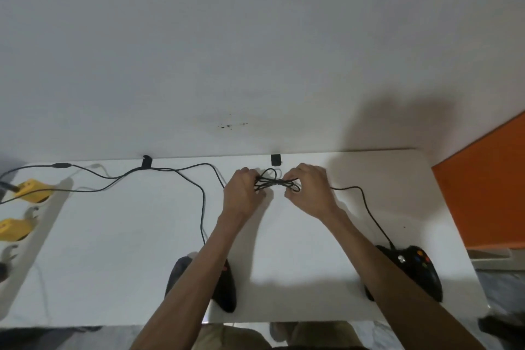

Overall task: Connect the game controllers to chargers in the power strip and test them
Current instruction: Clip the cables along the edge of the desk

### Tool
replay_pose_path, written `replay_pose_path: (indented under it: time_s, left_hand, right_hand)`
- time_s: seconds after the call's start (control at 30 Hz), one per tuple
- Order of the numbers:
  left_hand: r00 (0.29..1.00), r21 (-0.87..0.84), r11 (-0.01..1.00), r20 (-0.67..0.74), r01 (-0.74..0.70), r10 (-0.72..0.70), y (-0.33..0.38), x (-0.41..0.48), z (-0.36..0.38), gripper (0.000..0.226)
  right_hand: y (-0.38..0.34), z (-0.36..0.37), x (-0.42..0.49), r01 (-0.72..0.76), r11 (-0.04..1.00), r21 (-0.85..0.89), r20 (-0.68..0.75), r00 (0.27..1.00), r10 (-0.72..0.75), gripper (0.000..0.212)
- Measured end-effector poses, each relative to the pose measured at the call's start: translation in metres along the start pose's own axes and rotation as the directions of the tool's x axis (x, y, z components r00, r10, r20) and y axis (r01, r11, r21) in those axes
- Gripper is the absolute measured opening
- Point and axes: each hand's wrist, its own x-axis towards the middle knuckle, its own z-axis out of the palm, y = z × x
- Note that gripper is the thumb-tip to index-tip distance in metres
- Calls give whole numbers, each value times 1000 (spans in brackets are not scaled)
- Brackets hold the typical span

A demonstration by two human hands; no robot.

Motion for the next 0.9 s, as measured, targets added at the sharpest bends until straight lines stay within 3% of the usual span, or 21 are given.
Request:
replay_pose_path:
  time_s: [0.13,0.37,0.7,0.9]
  left_hand:
    - [996,5,1000,-90,-23,23,7,18,-13,30]
    - [991,-5,1000,-136,-17,16,12,51,-14,31]
    - [996,50,998,-81,49,-44,-6,69,23,28]
    - [999,138,990,-50,3,4,-13,69,33,31]
  right_hand:
    - [3,-17,22,31,971,235,-71,997,-15,27]
    - [15,-10,55,-16,941,338,-126,990,62,24]
    - [34,25,67,-48,966,254,-83,994,71,21]
    - [36,32,64,-37,980,196,-67,996,51,23]
